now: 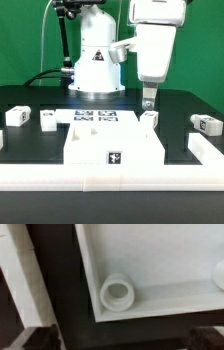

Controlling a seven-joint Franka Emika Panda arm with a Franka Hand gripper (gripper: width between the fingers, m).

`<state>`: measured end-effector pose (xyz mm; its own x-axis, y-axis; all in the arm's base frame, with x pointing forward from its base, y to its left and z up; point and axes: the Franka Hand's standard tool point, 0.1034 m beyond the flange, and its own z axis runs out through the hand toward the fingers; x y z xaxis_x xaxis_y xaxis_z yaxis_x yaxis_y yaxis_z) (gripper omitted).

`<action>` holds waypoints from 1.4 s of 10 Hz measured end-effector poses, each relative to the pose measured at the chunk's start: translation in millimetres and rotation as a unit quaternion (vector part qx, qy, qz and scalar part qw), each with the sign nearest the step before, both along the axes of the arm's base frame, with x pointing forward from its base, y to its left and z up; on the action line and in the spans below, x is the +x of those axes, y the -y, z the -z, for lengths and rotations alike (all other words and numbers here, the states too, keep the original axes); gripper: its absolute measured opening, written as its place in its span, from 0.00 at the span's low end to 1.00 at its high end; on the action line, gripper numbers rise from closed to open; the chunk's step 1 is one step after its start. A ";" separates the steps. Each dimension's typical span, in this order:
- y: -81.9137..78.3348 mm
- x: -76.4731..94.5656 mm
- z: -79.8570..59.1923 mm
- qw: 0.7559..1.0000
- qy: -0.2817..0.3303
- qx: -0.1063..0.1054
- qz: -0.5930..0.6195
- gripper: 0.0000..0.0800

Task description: Assemble one leg

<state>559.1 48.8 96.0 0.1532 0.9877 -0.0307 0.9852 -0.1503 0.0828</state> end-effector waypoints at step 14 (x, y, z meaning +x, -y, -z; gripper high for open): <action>33.4 -125.3 55.3 0.998 -0.051 0.000 -0.047 0.81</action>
Offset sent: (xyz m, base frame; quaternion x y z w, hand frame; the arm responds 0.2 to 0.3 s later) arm 0.0000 0.0000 0.0000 0.0000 0.0000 0.0000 1.0000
